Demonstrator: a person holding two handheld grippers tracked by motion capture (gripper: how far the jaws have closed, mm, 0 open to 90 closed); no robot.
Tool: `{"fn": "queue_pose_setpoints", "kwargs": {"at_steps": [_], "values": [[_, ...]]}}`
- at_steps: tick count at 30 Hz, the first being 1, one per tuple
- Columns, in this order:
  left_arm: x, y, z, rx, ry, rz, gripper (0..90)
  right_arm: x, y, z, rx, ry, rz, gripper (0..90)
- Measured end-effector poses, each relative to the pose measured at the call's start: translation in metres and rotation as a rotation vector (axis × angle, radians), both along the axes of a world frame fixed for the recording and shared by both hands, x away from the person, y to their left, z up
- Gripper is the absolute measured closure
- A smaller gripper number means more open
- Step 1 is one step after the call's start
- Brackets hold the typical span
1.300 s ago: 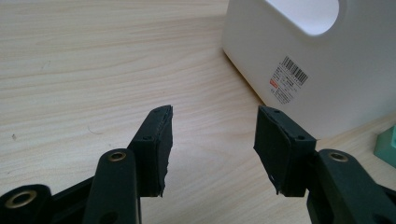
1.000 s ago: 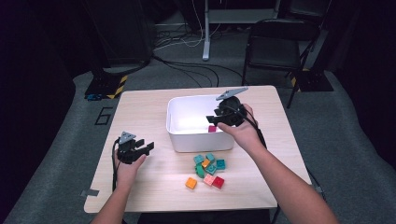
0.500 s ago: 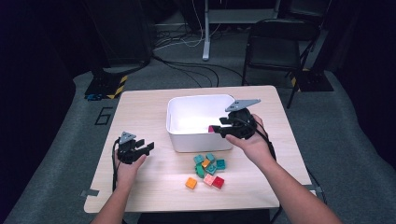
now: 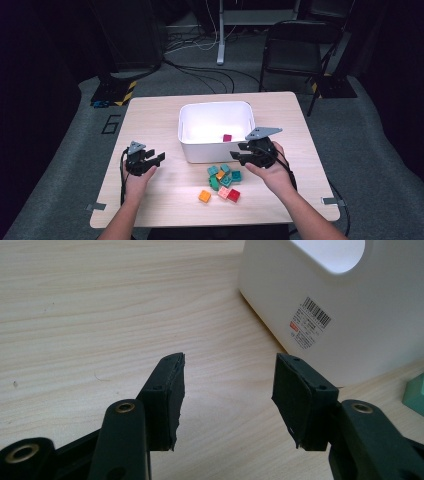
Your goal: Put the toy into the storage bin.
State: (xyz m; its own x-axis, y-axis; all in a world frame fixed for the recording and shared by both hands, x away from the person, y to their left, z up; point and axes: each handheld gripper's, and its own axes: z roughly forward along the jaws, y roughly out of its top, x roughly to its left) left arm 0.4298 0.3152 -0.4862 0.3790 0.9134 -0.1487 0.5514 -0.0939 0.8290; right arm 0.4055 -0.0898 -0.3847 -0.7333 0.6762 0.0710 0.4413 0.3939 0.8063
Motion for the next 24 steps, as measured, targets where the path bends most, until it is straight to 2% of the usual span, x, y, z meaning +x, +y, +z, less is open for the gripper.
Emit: {"fn": "queue_pose_setpoints", "kwargs": {"at_steps": [4,9,13,18,24], "values": [[0.000,0.000,0.000,-0.003,-0.004,0.005,46.4,-0.001,-0.003,-0.022,-0.002,0.028,-0.015,54.7],[0.000,0.000,0.000,-0.002,-0.004,0.005,46.4,-0.004,-0.003,-0.037,-0.014,0.032,-0.016,54.6],[0.000,0.000,0.000,0.001,0.001,0.002,46.4,-0.006,0.001,-0.050,-0.049,0.020,-0.004,55.3],[0.000,0.000,0.000,0.002,0.002,0.002,46.4,-0.010,0.007,-0.063,-0.059,0.024,0.002,55.7],[0.000,0.000,-0.001,0.001,-0.002,0.005,46.4,-0.012,0.022,-0.079,-0.049,0.053,0.037,55.6]]}}
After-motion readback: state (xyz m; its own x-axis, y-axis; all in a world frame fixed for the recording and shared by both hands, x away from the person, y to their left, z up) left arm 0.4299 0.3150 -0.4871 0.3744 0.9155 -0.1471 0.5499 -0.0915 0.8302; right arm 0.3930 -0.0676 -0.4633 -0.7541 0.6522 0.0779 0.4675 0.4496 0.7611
